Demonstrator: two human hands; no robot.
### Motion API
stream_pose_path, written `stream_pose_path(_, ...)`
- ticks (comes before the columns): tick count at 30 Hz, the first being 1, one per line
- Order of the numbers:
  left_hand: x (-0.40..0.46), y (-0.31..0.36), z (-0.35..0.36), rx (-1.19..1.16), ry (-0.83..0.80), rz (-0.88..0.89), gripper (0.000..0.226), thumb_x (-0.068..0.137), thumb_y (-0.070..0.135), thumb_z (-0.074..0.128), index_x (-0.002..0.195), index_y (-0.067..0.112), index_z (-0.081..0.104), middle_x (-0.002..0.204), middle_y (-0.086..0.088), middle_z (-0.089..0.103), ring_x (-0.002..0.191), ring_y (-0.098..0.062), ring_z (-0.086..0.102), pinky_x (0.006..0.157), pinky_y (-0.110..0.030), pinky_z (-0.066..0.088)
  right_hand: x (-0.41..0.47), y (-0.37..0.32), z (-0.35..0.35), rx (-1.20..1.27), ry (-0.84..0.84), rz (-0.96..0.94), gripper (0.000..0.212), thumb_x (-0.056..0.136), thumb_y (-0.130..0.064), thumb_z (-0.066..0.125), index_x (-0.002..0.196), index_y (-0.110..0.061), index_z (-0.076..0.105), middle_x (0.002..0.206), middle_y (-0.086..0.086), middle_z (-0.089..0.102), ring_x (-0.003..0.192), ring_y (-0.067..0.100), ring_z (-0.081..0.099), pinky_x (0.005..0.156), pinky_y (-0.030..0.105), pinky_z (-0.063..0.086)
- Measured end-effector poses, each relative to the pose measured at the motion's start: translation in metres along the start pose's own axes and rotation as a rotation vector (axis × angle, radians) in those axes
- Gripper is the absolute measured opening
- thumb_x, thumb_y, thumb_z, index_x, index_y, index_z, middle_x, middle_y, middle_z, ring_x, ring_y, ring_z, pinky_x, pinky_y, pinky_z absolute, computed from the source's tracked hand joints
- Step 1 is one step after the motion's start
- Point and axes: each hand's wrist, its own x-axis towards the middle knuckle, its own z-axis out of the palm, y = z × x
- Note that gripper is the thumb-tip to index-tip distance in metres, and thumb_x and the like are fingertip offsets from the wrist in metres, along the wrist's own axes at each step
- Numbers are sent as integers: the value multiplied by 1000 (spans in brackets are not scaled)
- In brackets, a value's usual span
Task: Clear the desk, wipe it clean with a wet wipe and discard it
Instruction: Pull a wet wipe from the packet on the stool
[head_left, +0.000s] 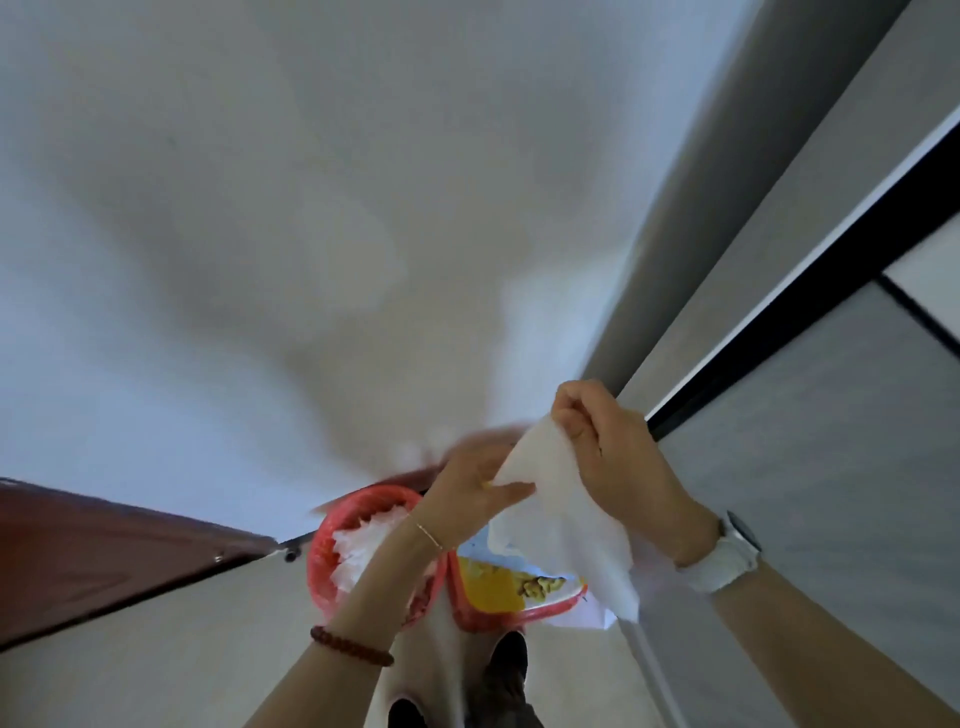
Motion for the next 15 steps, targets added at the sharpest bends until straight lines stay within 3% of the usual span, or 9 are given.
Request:
stream_pose_path(3,-45,24,-16,-111,158,-61,14,90,-3,46,88,-6,60,46,19,56,49,12,50,52,-5,37,9,-22,3,145,184,126,16,94,-8,45,82,-19,47,60,-11,50,54,13,40,53,11,35)
stream_pose_path(5,-76,27,-26,-187,256,-141,29,93,8,44,67,1,54,42,15,48,45,6,43,50,-14,35,8,-24,22,384,173,295,15,96,-15,43,84,-13,51,47,-7,53,40,9,39,45,16,35)
stream_pose_path(7,-110,21,-43,-283,385,-232,32,93,25,49,67,9,57,59,9,59,59,-5,53,63,-24,46,-5,-36,55,639,-66,511,32,99,-32,33,97,-8,55,57,-4,62,47,9,53,46,21,43)
stream_pose_path(8,-129,15,-53,-340,460,-286,32,91,32,51,75,7,62,74,-4,65,73,-16,60,76,-33,49,-18,-47,75,693,-227,586,41,99,-37,26,103,-8,55,70,2,64,58,13,59,52,24,47)
stream_pose_path(10,-169,9,-70,-514,623,-372,38,90,33,51,92,-2,64,98,-23,64,96,-36,60,93,-48,46,-51,-68,116,629,-493,550,36,101,-34,19,104,-16,51,83,1,58,63,6,61,55,20,49)
stream_pose_path(11,-193,4,-78,-617,714,-389,39,91,31,48,97,-5,63,100,-25,64,99,-40,59,93,-49,46,-68,-83,138,557,-569,491,32,102,-33,18,99,-24,48,83,-4,53,57,-2,60,52,13,48)
stream_pose_path(13,-243,-6,-93,-762,860,-383,36,93,28,44,95,-2,64,92,-18,66,87,-33,63,80,-40,53,-103,-114,175,515,-661,447,29,98,-45,23,87,-35,48,84,-5,53,53,-8,58,51,8,46)
stream_pose_path(15,-291,-14,-102,-788,1006,-403,32,93,29,44,84,7,65,86,-10,65,74,-22,63,67,-31,52,-129,-138,203,541,-603,418,25,88,-44,51,107,-29,57,99,5,62,73,4,64,66,20,52)
